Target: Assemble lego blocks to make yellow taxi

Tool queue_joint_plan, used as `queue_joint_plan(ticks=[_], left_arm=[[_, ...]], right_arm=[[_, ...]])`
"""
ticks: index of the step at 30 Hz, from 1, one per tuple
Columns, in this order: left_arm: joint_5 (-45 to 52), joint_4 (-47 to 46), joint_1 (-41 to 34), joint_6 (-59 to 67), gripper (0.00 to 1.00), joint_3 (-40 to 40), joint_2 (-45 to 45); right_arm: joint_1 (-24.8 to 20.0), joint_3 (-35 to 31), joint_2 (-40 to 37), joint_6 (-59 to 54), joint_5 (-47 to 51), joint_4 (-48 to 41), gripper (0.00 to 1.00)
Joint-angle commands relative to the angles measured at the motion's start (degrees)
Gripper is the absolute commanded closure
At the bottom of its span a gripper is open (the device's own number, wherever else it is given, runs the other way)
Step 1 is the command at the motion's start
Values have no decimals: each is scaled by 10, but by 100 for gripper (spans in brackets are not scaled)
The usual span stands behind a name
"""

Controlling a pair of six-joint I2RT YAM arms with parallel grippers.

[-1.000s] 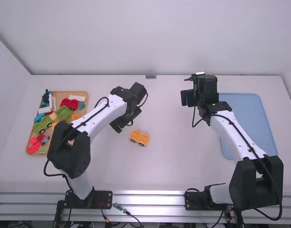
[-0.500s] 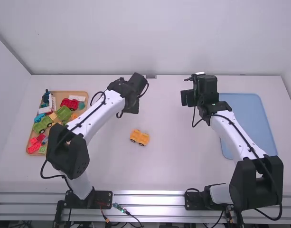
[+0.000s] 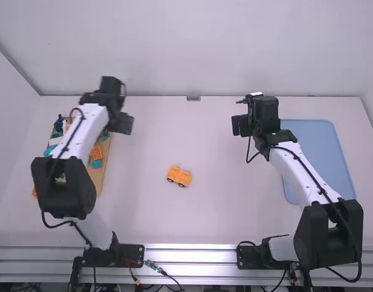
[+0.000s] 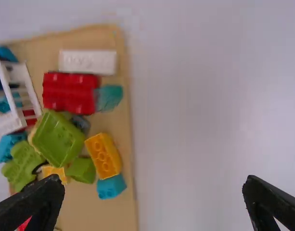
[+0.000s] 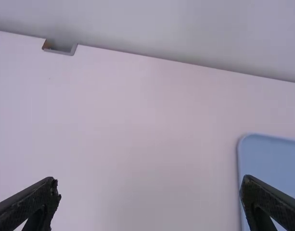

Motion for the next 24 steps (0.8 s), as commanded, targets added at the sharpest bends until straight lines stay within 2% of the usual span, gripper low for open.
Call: queue_joint_plan(ticks=[1, 4, 9, 11, 14, 15, 24], left_arm=[[96, -5, 76, 42, 1, 13, -9], [127, 1, 155, 43, 1, 13, -9], [234, 5, 263, 96, 1, 13, -9], [234, -7, 289, 23, 1, 13, -9], [197, -85, 346, -221, 1, 12, -4], [198, -97, 357, -254, 1, 12, -3], [197, -76, 388, -303, 1, 0, -3]], right_arm=[[0, 10, 2, 2, -1, 1, 1], [1, 10, 2, 2, -1, 2, 1], [0, 10, 2, 2, -1, 1, 1], [0, 10, 2, 2, -1, 2, 1], [0, 10, 2, 2, -1, 5, 1], [0, 10, 2, 2, -1, 5, 1], [0, 10, 2, 4, -1, 5, 1]])
